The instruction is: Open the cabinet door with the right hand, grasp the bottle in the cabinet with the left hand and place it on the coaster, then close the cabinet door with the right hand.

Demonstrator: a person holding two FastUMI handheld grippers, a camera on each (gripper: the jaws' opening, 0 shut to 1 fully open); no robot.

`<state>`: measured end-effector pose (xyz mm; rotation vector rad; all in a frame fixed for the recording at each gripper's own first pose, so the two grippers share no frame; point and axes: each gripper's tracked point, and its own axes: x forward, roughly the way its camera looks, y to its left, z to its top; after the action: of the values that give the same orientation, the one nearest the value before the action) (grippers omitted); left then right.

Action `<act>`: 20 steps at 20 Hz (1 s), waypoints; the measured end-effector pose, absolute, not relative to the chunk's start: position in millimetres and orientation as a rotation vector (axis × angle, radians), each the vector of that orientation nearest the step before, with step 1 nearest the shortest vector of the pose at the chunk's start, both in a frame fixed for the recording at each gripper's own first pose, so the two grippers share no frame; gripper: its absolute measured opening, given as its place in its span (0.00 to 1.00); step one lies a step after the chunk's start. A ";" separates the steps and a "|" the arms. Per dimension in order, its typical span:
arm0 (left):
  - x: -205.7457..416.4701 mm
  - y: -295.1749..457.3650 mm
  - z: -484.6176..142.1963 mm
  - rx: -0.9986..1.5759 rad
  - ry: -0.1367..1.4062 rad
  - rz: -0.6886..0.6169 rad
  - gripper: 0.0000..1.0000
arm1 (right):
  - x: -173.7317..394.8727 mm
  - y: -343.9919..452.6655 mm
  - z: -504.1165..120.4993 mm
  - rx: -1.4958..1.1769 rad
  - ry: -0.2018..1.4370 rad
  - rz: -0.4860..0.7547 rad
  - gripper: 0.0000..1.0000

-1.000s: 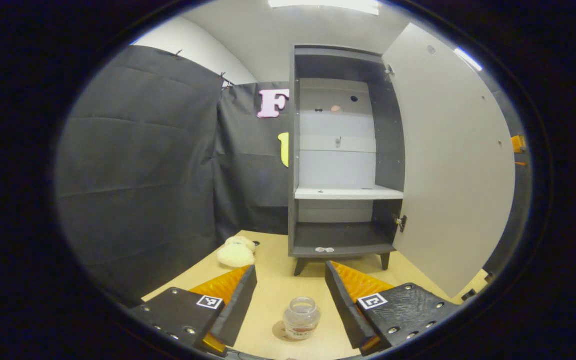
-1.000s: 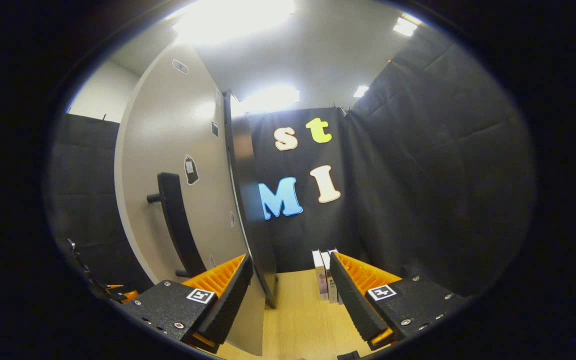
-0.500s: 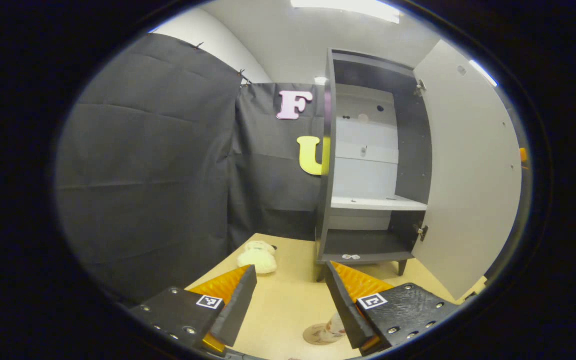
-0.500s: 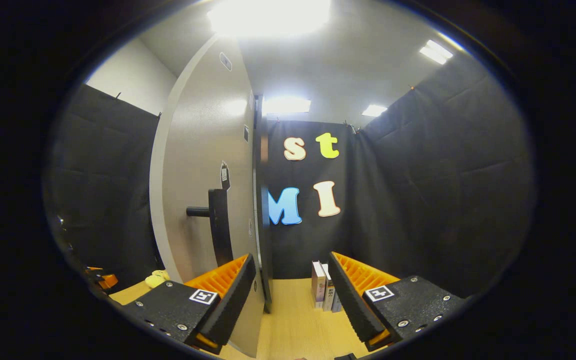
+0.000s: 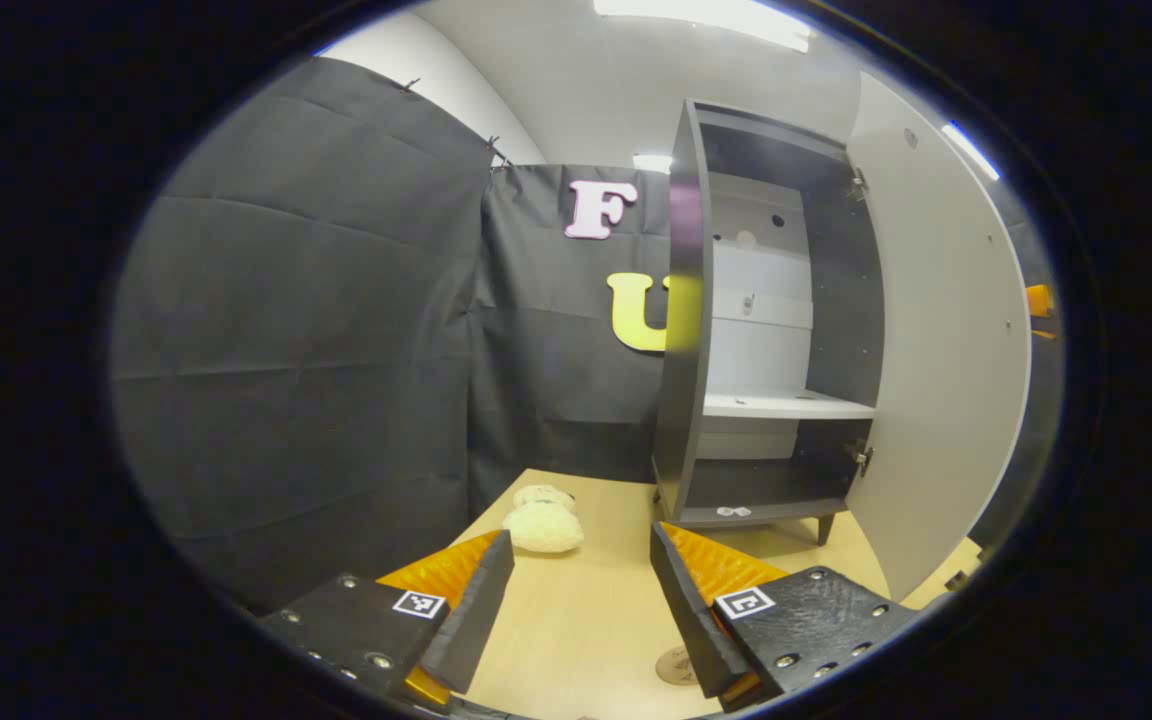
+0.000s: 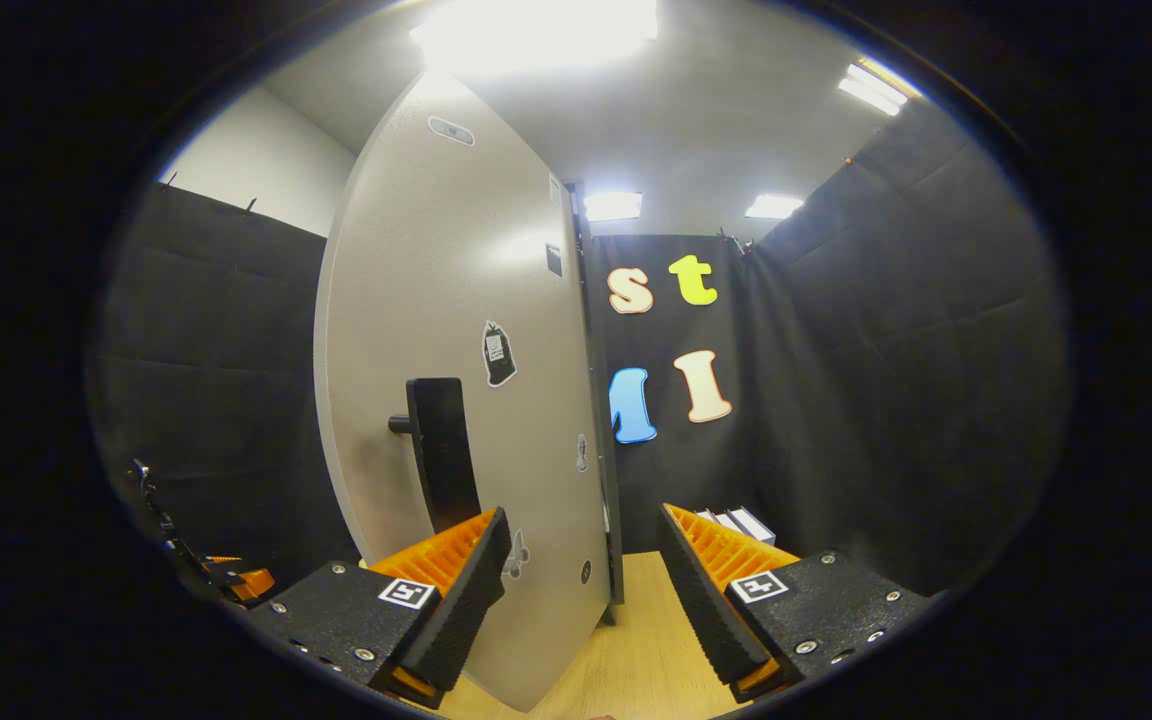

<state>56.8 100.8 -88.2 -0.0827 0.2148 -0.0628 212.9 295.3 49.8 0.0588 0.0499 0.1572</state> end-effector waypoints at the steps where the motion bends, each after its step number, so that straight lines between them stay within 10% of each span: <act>1: 56.8 105.4 -89.1 -0.084 0.215 -0.062 0.82 | 213.4 302.7 50.2 0.059 0.048 0.164 0.92; 20: 39.1 209.5 -97.4 -0.063 0.237 0.057 0.86 | 270.0 438.5 38.1 0.080 0.038 0.335 0.94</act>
<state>39.1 209.5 -97.4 -0.0633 0.2372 0.0570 270.0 438.5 38.1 0.0803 0.0384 0.3349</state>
